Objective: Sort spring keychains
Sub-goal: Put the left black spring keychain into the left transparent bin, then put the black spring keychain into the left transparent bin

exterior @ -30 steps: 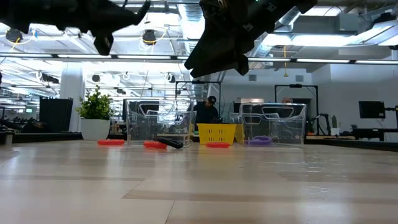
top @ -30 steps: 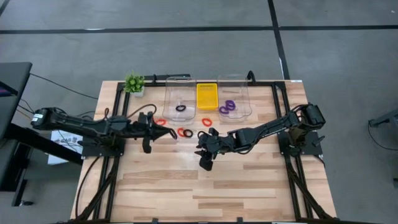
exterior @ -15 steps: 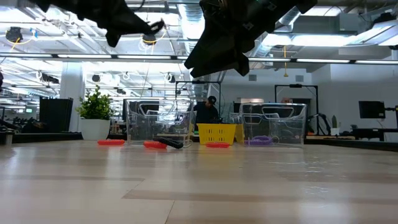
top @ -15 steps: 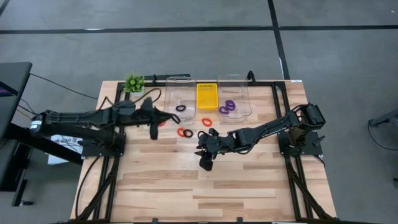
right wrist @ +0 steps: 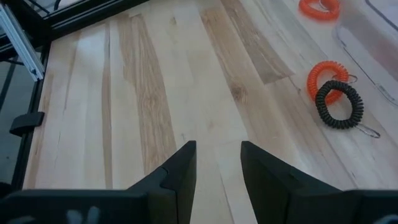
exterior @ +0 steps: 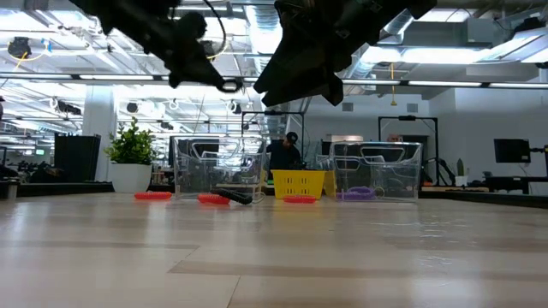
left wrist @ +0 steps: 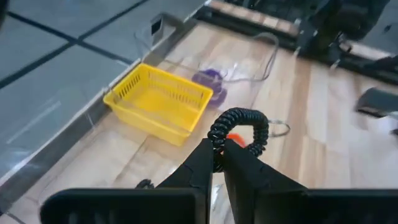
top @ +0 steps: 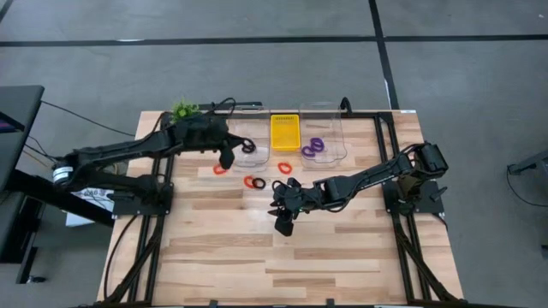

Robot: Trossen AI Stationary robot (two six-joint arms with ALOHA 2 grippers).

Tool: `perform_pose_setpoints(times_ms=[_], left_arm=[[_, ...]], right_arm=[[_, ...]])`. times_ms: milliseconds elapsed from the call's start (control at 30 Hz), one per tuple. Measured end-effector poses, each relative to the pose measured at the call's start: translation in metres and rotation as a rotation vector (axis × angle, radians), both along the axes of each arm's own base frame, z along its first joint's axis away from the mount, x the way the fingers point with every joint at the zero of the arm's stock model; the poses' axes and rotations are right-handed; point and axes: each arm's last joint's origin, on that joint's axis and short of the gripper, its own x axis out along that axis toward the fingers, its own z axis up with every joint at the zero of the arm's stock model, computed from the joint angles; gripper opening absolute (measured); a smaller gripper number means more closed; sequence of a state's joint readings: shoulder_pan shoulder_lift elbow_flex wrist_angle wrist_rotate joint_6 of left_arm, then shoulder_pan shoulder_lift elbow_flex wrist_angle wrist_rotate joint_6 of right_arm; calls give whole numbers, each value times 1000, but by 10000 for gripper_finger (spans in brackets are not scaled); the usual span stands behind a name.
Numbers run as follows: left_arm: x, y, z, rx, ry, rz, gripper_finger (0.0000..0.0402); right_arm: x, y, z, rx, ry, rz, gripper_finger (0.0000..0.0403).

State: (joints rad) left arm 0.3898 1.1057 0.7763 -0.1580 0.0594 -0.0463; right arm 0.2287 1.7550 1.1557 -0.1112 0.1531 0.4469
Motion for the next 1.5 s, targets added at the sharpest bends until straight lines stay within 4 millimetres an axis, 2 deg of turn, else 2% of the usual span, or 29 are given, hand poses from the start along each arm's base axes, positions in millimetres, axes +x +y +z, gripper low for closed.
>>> perform_pose_setpoints(times_ms=[300,633,833,1200,1500], left_arm=[[17,28,-37,-78,146,31,30],[19,53,-66,-137,244,111,31],[16,59,-68,-114,262,174,55],[16,59,-68,-116,259,180,110],[16,57,-66,-202,218,225,124]], right_arm=[[0,0,0,0,0,1,116],[-2,7,0,33,1,-10,116],[-2,7,0,38,1,-15,116],[-2,7,0,37,2,-15,116],[-2,6,-1,34,12,-18,116]])
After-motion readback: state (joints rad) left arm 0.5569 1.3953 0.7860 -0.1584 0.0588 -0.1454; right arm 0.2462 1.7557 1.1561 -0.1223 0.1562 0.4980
